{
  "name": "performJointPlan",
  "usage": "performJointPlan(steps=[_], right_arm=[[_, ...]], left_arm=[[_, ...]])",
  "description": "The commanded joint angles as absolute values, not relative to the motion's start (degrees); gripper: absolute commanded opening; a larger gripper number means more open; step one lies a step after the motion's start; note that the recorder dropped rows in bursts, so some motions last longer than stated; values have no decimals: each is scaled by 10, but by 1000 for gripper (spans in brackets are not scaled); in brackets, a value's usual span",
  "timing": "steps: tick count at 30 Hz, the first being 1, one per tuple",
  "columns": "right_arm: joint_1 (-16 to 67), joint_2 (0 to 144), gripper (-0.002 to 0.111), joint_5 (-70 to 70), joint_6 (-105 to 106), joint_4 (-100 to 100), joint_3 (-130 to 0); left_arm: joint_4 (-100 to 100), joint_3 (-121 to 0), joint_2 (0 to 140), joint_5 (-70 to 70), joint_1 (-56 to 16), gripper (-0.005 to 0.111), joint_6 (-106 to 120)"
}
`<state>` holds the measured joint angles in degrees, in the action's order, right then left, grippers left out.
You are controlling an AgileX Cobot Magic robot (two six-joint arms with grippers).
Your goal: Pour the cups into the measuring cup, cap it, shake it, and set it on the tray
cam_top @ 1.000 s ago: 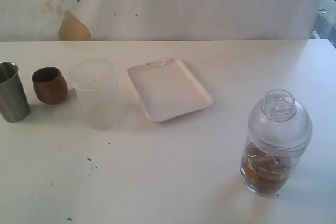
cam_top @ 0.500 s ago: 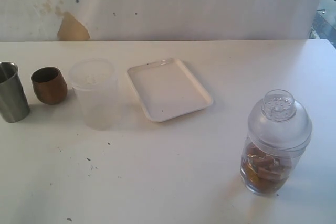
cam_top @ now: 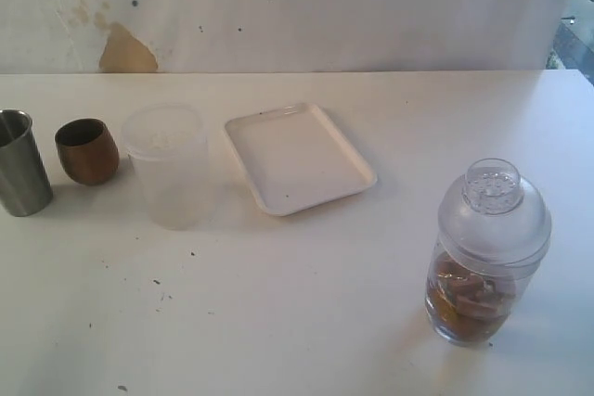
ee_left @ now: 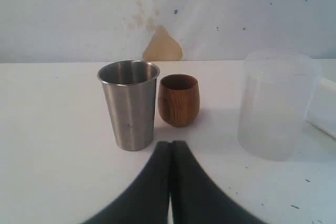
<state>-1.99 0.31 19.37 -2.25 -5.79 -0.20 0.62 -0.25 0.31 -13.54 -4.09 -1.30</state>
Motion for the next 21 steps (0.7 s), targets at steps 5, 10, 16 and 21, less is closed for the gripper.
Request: performJointPlan(steps=[5,10,16,21], right_arm=[[-17,0,0,193,-22,-58,0],[-17,0,0,193,-22,-58,0],[-17,0,0,193,-22,-58,0],[-17,0,0,193,-22,-58,0]], left_arm=[[7,0,0,-133,-41,0,16],[7,0,0,-133,-41,0,14],[7,0,0,-131,-41,0,0],[7,0,0,-131,-41,0,0]])
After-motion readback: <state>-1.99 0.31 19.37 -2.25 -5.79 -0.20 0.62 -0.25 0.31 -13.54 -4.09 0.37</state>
